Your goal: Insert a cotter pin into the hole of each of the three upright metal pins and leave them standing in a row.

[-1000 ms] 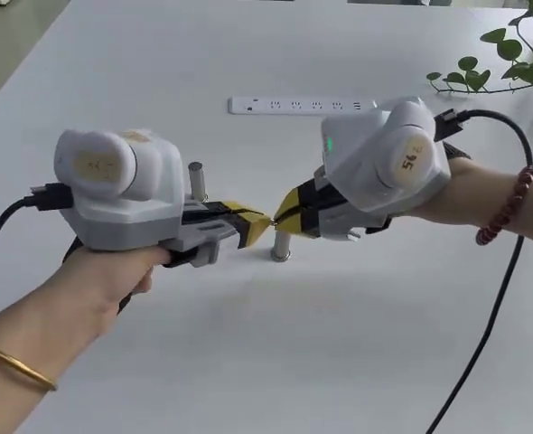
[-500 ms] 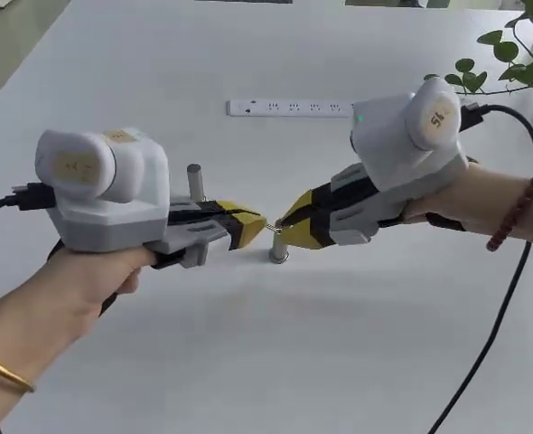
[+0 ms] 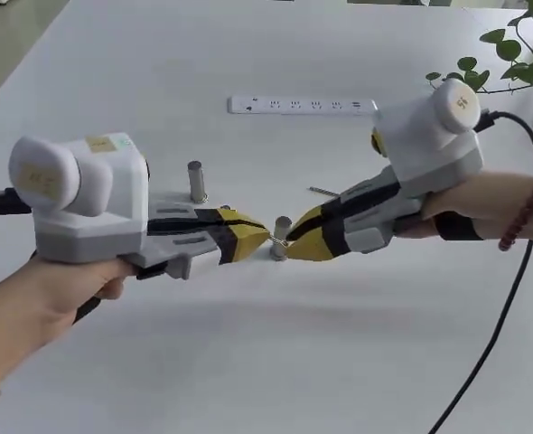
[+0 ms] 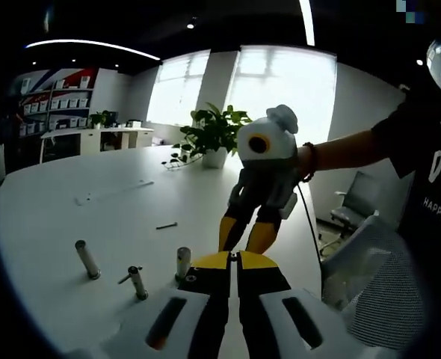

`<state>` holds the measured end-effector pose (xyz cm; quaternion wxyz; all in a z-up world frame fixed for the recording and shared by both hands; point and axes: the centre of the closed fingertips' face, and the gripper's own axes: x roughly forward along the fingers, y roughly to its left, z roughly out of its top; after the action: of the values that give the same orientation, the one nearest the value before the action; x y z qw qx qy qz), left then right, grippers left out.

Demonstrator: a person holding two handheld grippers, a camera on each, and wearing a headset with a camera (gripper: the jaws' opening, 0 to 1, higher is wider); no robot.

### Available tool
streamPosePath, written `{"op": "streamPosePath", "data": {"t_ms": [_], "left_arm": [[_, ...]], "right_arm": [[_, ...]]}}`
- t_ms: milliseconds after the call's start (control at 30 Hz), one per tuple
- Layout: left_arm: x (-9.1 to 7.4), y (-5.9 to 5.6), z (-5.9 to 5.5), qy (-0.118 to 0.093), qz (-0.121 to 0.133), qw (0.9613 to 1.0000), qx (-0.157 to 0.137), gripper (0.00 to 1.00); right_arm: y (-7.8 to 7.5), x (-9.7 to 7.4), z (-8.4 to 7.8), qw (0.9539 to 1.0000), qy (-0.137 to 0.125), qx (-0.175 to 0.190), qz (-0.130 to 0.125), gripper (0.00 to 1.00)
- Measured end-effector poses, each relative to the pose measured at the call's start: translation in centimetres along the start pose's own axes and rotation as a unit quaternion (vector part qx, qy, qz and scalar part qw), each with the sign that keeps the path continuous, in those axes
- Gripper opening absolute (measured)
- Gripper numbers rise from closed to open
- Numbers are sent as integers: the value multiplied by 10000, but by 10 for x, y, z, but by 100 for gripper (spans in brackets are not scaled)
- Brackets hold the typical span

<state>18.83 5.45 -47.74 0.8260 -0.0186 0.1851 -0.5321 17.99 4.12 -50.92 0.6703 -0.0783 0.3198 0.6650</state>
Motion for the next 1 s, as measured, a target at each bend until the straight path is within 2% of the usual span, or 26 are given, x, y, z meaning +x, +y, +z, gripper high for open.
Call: {"op": "streamPosePath", "data": {"t_ms": [100,167,233,367,500,767,1000], "left_arm": [[0,-9,0,-30,-225,9997,35,0],[0,-13,-2,-21,-313,9995,13,0],[-1,-16,-1,-56,-398,9992,-14,0],[-3,-26,0,-130,-672,9975,-147,0],[-4,-30,-1,-153,-773,9966,-222,0],[-5,-31,-3,-165,-830,9960,-299,0],[-5,-30,-6,-138,-838,9959,-326,0]], "right_arm": [[9,1,-2,9997,-22,70,236,10],[20,1,-2,9984,-41,148,539,10],[22,0,-2,9982,-59,151,574,9],[31,-1,-2,9963,-101,228,817,7],[41,-2,-2,9941,-112,225,1057,2],[44,-3,-2,9934,-103,179,1127,0],[44,-3,-2,9942,50,-82,1072,0]]}}
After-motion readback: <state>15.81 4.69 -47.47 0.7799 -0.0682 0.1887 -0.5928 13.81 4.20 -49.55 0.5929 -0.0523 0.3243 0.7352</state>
